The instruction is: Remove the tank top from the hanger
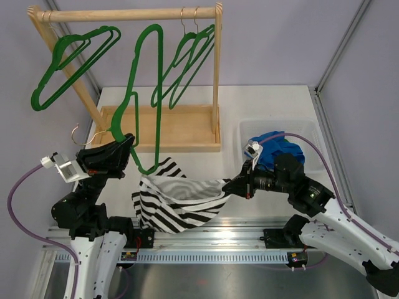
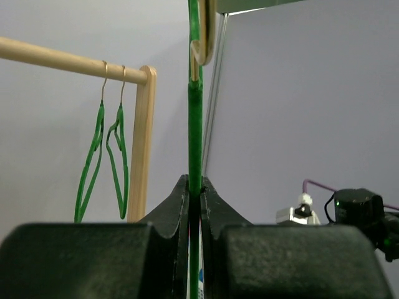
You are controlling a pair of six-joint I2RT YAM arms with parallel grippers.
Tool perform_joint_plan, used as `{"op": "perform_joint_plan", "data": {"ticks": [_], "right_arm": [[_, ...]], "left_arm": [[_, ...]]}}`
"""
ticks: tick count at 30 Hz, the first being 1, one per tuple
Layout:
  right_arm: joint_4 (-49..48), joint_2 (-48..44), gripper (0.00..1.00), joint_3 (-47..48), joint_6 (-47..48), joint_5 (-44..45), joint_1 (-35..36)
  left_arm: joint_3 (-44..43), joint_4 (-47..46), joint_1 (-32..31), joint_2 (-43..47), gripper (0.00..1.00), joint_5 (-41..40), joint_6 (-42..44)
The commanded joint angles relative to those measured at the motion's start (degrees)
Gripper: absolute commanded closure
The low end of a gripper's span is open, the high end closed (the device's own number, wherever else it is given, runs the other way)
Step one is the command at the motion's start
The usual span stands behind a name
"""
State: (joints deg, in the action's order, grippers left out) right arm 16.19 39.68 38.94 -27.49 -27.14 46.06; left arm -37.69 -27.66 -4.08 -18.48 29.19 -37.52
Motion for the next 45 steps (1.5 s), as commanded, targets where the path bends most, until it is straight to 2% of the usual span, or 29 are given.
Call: {"op": "perform_joint_plan", "data": {"ticks": [1, 5, 7, 8, 10, 11, 12, 14, 16, 19, 20, 21, 22, 24, 26, 32, 34, 39, 45], "right_arm": [[4.63, -0.22, 1.0, 6.05, 6.11, -1.96, -0.19], [7.63, -2.15, 1.0, 6.94, 6.66, 0.23, -0.27], [8.6, -2.5, 1.0, 7.64, 6.66, 0.24, -0.19], [9.3, -2.07, 1.0, 8.17, 6.57, 2.59, -0.18], [13.42, -0.93, 1.0, 10.35, 7.09, 6.11, -0.27], [14.65, 0.82, 1.0, 11.15, 7.18, 8.22, -0.19], [16.06, 1.79, 1.0, 11.86, 7.1, 8.33, -0.18], [13.81, 4.42, 1.0, 12.13, 5.52, 7.11, -0.18], [10.9, 6.01, 1.0, 11.25, 3.24, 6.4, -0.01], [7.64, 11.37, 0.97, 11.68, 2.35, 7.61, 2.79], [7.29, 14.34, 0.9, 12.03, 2.35, 9.89, 3.93], [7.46, 15.85, 0.77, 12.47, 2.44, 11.39, 5.16], [7.72, 18.3, 0.37, 13.43, 2.61, 14.1, 6.92], [8.42, 19.64, 0.02, 13.97, 2.79, 15.88, 7.9], [8.08, 19.74, 0.01, 13.45, 2.53, 17.55, 7.9], [9.64, 15.52, 0.0, 11.16, 2.7, 19.31, 7.9], [10.97, 13.59, 0.01, 10.98, 2.96, 20.18, 7.9], [13.17, 9.02, 0.01, 9.23, 3.05, 21.33, 7.9], [13.52, 6.81, 0.0, 7.91, 3.14, 20.99, 7.9]], "left_arm": [[0.77, -4.7, 0.21, 1.77, 1.0, -2.43, 3.83], [5.6, -4.59, 0.21, 6.25, 1.0, -11.59, 8.6], [4.83, -1.54, 0.21, 7.75, 1.0, -16.94, 9.04], [3.43, 6.4, 0.21, 7.67, 1.0, -18.71, 9.13], [-2.89, 15.92, 0.21, 6.44, 1.0, -21.09, 10.53], [-5.09, 25.98, 0.21, 5.83, 1.0, -21.19, 11.06], [-10.07, 31.65, 0.21, 4.95, 1.0, -21.54, 11.41], [-13.01, 43.41, 0.21, 3.37, 1.0, -20.15, 11.94], [-14.07, 48.38, 0.21, 3.45, 1.0, -18.82, 12.91], [-15.47, 57.08, 0.21, 3.98, 1.0, -21.88, 13.87], [-16.26, 60.5, 0.21, 3.02, 1.0, -22.42, 14.31], [-17.66, 62.36, 0.21, 1.45, 1.0, -22.94, 15.71], [-20.72, 65.6, 0.21, -0.14, 1.0, -22.69, 16.42], [-24.78, 69.13, 0.21, -6.72, 1.0, -22.07, 18.69], [-29.88, 72.56, 0.21, -11.12, 1.0, -20.67, 19.58], [-41.92, 75.11, 0.21, -26.59, 1.0, -15.66, 23.27], [-49.03, 77.92, 0.21, -33.88, 1.0, -15.91, 25.03], [-59.13, 76.35, 0.21, -43.29, 1.0, -18.11, 26.88], [-72.5, 75.65, -0.05, -57.27, 1.0, -16.1, 28.81]]}}
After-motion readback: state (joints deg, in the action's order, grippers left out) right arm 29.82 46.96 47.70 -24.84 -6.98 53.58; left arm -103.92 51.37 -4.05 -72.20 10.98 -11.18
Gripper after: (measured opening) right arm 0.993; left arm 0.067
